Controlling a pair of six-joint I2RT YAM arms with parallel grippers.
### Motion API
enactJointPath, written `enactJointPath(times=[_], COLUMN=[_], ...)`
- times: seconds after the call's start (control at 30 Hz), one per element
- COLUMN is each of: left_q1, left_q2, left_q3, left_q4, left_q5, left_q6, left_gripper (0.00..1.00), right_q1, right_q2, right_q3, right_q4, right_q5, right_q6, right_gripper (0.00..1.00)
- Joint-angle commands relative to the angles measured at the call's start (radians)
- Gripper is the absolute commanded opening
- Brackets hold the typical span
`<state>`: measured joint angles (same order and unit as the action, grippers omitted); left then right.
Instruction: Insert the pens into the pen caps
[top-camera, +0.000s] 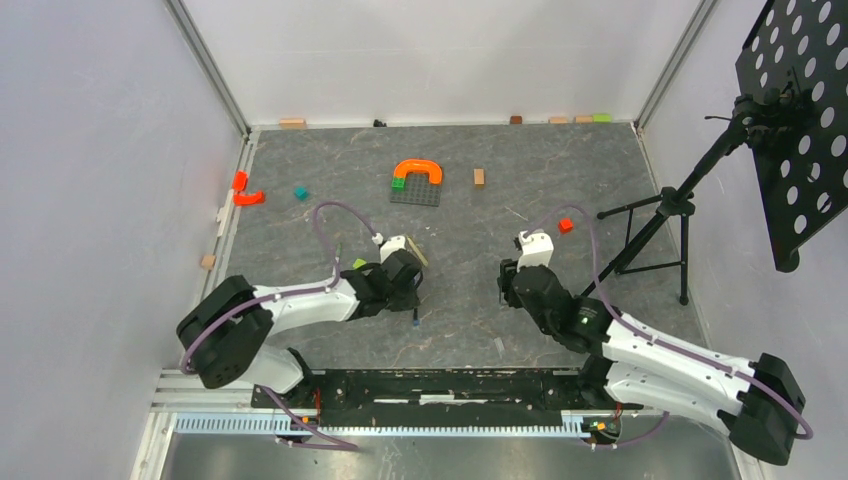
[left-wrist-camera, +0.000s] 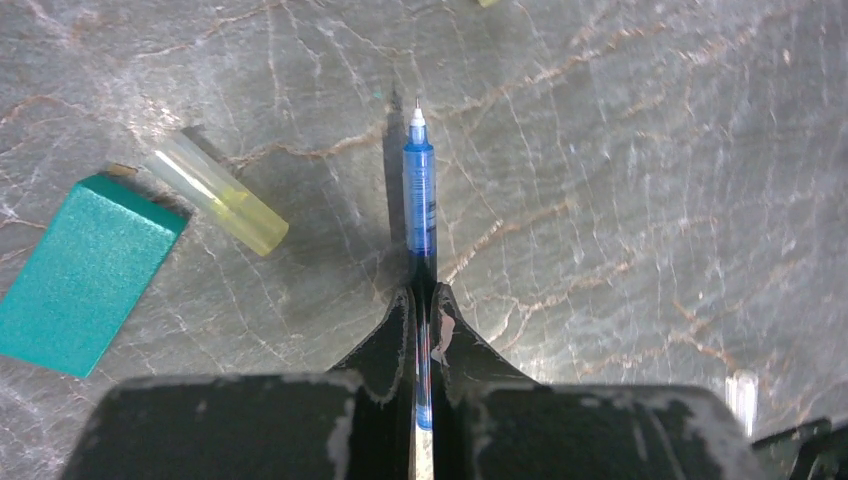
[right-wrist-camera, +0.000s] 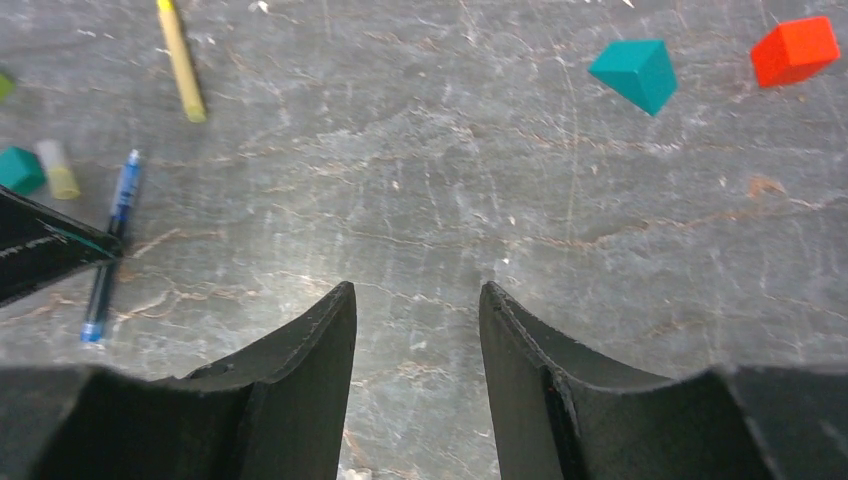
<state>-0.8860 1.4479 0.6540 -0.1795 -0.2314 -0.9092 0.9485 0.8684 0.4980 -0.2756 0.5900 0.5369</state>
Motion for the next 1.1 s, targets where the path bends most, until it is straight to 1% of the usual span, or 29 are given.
enactJointPath(times=[0.0, 0.17, 0.3, 0.47, 0.5, 0.73, 0.9, 1.07], left_q1=[-0.005, -0.005, -0.005, -0.005, -0.005, -0.005, -0.005, -0.005], left_q2=[-0.086, -0.154, -0.166, -0.202, -0.213, -0.300, -0.341, -0.373], left_q3=[-0.043, -0.106, -0.120, -0.156, -0.160, -0.184, -0.191, -0.206], left_q4=[0.110, 0.221, 0.249, 0.354, 0.372, 0.454, 0.493, 0.542], left_q5=[0.064, 0.126, 0.145, 0.226, 0.260, 0.364, 0.421, 0.478], left_q6=[0.167, 0.222, 0.248, 0.280, 0.287, 0.315, 0.318, 0.323], left_gripper=[0.02, 0.02, 0.02, 0.02, 0.02, 0.02, 0.02, 0.02], right_q1=[-0.002, -0.002, -0.002, -0.002, -0.002, -0.002, -0.002, -0.002], right_q2=[-0.060, -0.099, -0.093, -0.093, -0.095, -0.081, -0.048, 0.004], right_q3=[-0.044, -0.092, -0.110, -0.168, -0.182, -0.260, -0.265, -0.244], right_q4=[0.163, 0.264, 0.335, 0.479, 0.503, 0.709, 0.816, 0.869], right_q5=[-0.068, -0.136, -0.202, -0.286, -0.293, -0.303, -0.333, -0.369], right_q6=[-0.022, -0.013, 0.004, 0.052, 0.068, 0.217, 0.237, 0.248], right_gripper=[0.54, 0.54, 0.54, 0.54, 0.54, 0.52, 0.52, 0.50])
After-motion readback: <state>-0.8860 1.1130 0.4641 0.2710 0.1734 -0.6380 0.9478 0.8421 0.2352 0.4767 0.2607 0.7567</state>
